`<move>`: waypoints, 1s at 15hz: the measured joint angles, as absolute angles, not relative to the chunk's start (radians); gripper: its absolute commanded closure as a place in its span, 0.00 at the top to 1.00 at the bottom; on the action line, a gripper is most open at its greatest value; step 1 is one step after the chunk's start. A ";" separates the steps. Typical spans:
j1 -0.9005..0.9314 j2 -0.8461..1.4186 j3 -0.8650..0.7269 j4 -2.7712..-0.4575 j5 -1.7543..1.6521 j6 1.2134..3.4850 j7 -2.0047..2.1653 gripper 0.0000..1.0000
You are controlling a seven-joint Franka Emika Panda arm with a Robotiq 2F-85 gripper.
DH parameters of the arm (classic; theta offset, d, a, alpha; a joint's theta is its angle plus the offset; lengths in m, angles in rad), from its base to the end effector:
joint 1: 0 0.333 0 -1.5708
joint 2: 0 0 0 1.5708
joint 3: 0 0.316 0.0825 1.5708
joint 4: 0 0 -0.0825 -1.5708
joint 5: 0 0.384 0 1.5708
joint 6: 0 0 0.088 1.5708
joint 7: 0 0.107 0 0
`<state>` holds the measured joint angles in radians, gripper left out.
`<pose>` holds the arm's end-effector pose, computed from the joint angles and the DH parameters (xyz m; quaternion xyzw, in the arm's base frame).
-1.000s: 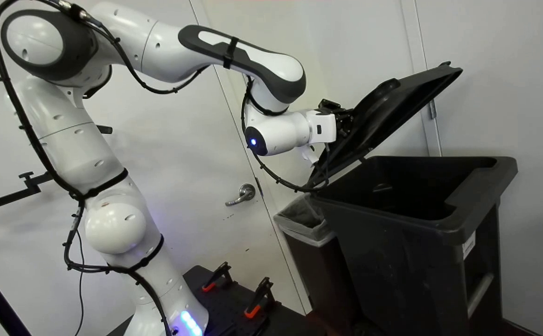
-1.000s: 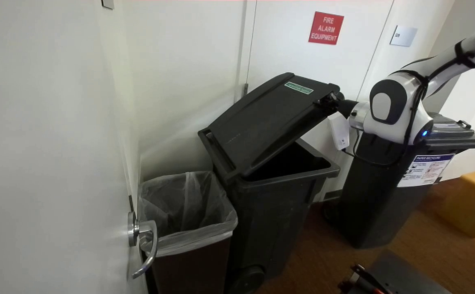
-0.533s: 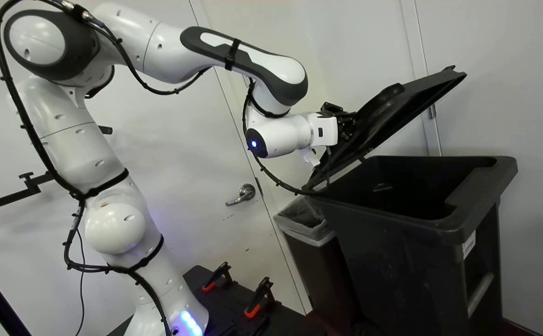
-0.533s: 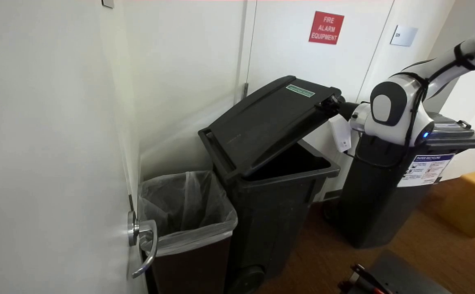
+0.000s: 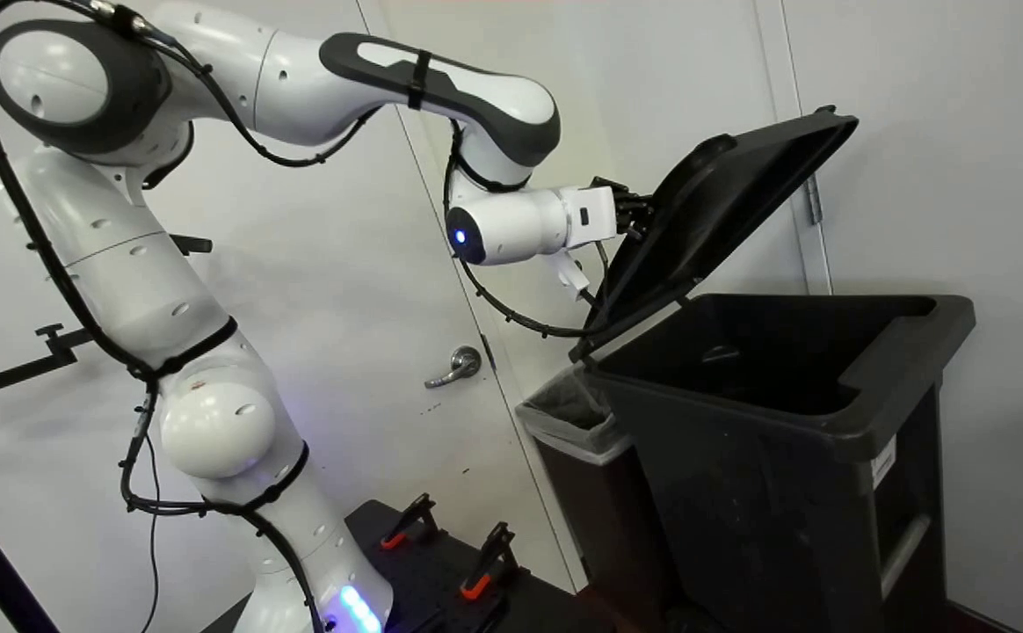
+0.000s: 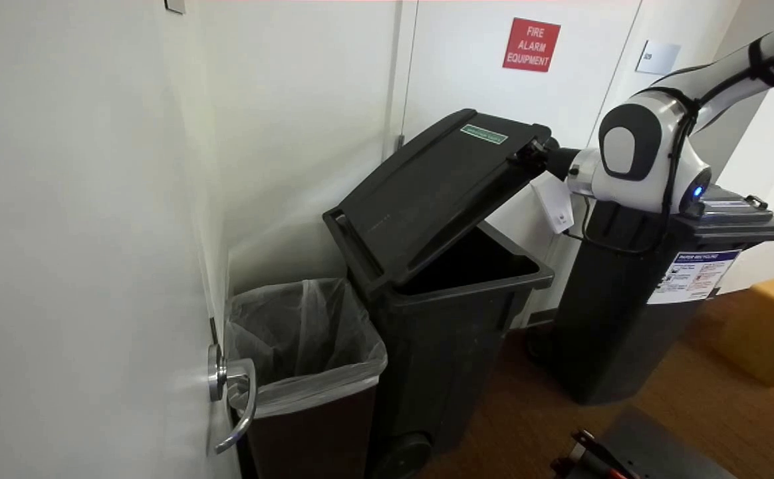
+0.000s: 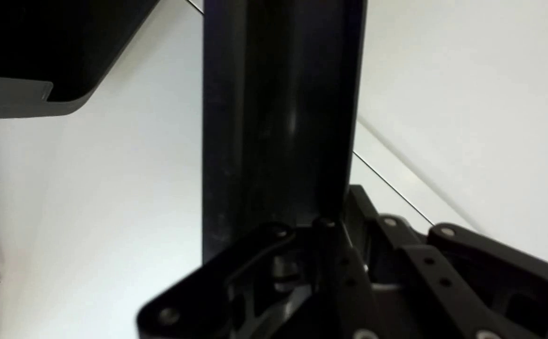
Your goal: Open the black bin on the left
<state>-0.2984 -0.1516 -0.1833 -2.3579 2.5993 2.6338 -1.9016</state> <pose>0.4271 -0.2386 0.3967 -0.6648 0.3841 -0.6107 0.1940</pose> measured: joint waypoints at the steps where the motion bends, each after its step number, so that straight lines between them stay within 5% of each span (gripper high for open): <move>1: -0.297 -0.164 -0.170 -2.352 2.599 2.652 -1.906 0.03; 15: -0.374 -0.227 0.047 -2.259 2.599 2.871 -2.025 0.03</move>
<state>-0.3745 -0.2266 0.0467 -2.2589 2.5990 2.8707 -2.0251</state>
